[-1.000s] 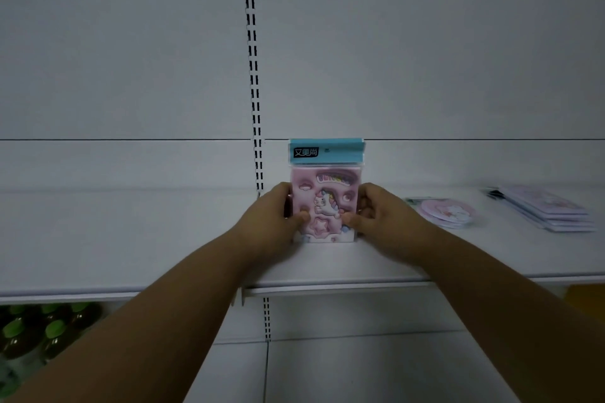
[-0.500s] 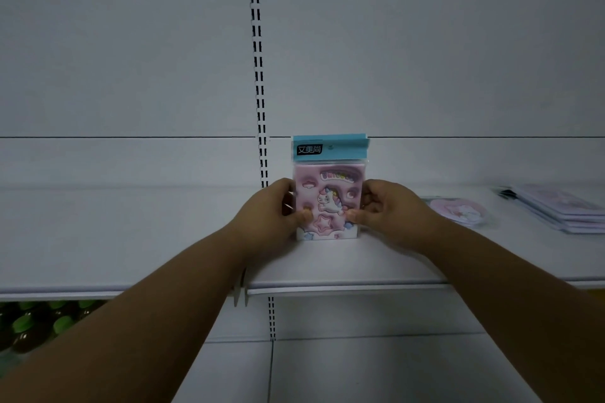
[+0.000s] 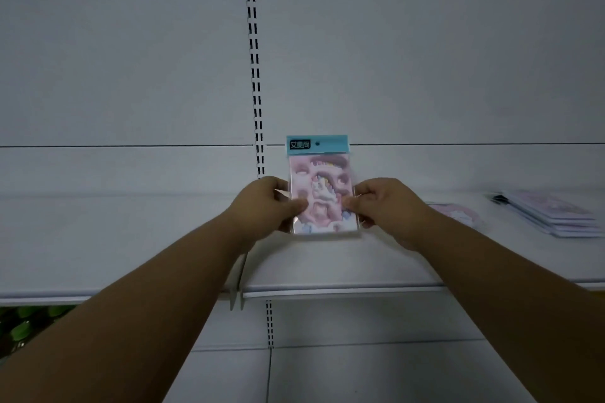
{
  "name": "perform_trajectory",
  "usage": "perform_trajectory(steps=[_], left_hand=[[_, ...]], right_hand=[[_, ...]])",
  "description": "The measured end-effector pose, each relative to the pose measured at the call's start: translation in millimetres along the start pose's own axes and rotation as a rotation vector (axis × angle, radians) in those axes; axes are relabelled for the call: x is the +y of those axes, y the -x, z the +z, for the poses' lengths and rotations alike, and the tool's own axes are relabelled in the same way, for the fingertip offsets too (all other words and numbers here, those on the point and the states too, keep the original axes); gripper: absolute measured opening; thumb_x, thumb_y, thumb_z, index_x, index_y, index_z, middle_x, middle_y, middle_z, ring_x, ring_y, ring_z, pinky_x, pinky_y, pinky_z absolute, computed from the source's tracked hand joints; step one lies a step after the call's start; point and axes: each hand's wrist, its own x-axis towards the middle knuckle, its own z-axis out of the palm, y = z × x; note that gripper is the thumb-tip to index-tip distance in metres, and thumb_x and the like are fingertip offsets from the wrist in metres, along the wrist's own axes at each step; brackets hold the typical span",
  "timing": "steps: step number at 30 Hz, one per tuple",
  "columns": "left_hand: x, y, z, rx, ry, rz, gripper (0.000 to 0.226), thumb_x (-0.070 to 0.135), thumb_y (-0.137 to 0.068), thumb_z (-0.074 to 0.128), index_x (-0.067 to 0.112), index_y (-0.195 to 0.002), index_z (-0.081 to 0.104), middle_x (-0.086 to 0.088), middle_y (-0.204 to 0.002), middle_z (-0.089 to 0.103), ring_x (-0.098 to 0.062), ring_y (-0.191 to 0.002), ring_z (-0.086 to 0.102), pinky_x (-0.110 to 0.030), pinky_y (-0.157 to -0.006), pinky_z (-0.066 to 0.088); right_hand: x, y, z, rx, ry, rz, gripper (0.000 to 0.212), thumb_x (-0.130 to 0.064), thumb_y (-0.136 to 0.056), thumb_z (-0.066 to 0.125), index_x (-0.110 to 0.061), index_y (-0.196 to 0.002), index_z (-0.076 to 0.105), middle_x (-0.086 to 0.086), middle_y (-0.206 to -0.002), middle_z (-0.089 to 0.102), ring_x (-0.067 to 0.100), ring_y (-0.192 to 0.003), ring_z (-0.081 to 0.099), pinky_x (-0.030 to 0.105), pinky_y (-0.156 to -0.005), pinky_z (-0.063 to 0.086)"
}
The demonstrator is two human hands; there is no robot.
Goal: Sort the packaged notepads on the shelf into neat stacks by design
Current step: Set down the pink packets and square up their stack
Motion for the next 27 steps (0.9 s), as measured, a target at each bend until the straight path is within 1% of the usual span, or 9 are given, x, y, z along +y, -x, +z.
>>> perform_trajectory(steps=[5, 7, 9, 12, 15, 17, 19, 23, 27], left_hand=[[11.9, -5.1, 3.2, -0.126, -0.101, -0.253, 0.026, 0.026, -0.092, 0.069, 0.001, -0.099, 0.065, -0.015, -0.090, 0.076, -0.027, -0.076, 0.072, -0.041, -0.080, 0.062], [11.7, -6.1, 8.6, -0.104, -0.150, -0.279, 0.026, 0.028, -0.093, 0.067, 0.002, -0.093, 0.065, -0.015, -0.082, 0.073, -0.023, -0.062, 0.064, -0.034, -0.067, 0.061], [12.1, -5.5, 13.3, -0.065, -0.209, -0.265, 0.025, 0.029, -0.093, 0.065, 0.007, -0.082, 0.063, -0.008, -0.068, 0.064, -0.016, -0.050, 0.054, -0.023, -0.049, 0.048], [11.8, -3.6, 20.6, -0.016, -0.341, -0.231, 0.028, 0.030, -0.093, 0.062, 0.012, -0.073, 0.056, -0.003, -0.065, 0.056, -0.011, -0.050, 0.048, -0.018, -0.041, 0.034], [7.5, -3.7, 23.0, 0.032, -0.426, -0.178, 0.035, 0.040, -0.096, 0.056, 0.007, -0.084, 0.062, -0.006, -0.075, 0.060, -0.014, -0.061, 0.052, -0.023, -0.049, 0.040], [2.6, 0.5, 20.4, 0.088, -0.480, -0.115, 0.045, 0.046, -0.099, 0.046, 0.004, -0.101, 0.064, -0.012, -0.092, 0.067, -0.021, -0.075, 0.059, -0.031, -0.066, 0.050], [-3.0, 12.2, 14.9, 0.129, -0.577, -0.013, 0.047, 0.051, -0.099, 0.042, 0.010, -0.098, 0.064, -0.010, -0.093, 0.067, -0.020, -0.078, 0.059, -0.032, -0.069, 0.047], [-12.7, 35.3, 9.0, -0.003, -0.807, 0.101, 0.039, 0.062, -0.087, 0.057, 0.023, -0.088, 0.061, 0.003, -0.083, 0.063, -0.011, -0.075, 0.056, -0.027, -0.064, 0.045], [-15.9, 36.9, 12.7, 0.029, -0.829, 0.127, 0.029, 0.051, -0.085, 0.066, 0.023, -0.086, 0.064, 0.003, -0.086, 0.065, -0.014, -0.082, 0.059, -0.030, -0.073, 0.049]], right_hand=[[-10.6, -7.5, 2.4, -0.078, 0.046, 0.253, 0.027, -0.026, -0.085, 0.072, 0.000, -0.082, 0.069, 0.012, -0.069, 0.069, 0.016, -0.050, 0.057, 0.025, -0.047, 0.046], [-8.5, -9.2, 5.8, -0.094, 0.072, 0.304, 0.027, -0.026, -0.085, 0.072, 0.000, -0.077, 0.067, 0.013, -0.064, 0.064, 0.018, -0.048, 0.053, 0.025, -0.046, 0.042], [-5.0, -10.2, 7.7, -0.072, 0.099, 0.308, 0.029, -0.029, -0.083, 0.072, -0.003, -0.071, 0.064, 0.012, -0.060, 0.061, 0.018, -0.046, 0.048, 0.025, -0.047, 0.037], [-1.2, -8.3, 9.3, -0.013, 0.210, 0.243, 0.039, -0.037, -0.082, 0.072, -0.007, -0.061, 0.056, 0.009, -0.058, 0.053, 0.018, -0.049, 0.043, 0.027, -0.052, 0.033], [2.3, -1.1, 8.4, 0.031, 0.324, 0.155, 0.046, -0.045, -0.087, 0.065, -0.006, -0.064, 0.059, 0.009, -0.060, 0.054, 0.019, -0.053, 0.046, 0.029, -0.055, 0.034], [8.3, 7.5, 4.1, 0.087, 0.421, 0.062, 0.048, -0.053, -0.090, 0.056, -0.012, -0.065, 0.057, 0.006, -0.064, 0.055, 0.019, -0.059, 0.048, 0.029, -0.056, 0.035], [15.9, 19.8, -3.0, 0.103, 0.534, -0.026, 0.046, -0.059, -0.089, 0.051, -0.018, -0.068, 0.055, 0.001, -0.068, 0.056, 0.017, -0.065, 0.049, 0.030, -0.056, 0.036], [25.3, 37.9, -13.1, -0.013, 0.579, -0.128, 0.034, -0.054, -0.082, 0.067, -0.020, -0.075, 0.063, -0.005, -0.071, 0.061, 0.010, -0.065, 0.052, 0.027, -0.057, 0.040], [26.6, 33.9, -6.0, -0.068, 0.612, -0.182, 0.020, -0.040, -0.083, 0.071, -0.021, -0.084, 0.072, -0.009, -0.072, 0.061, 0.006, -0.068, 0.053, 0.018, -0.058, 0.037]])
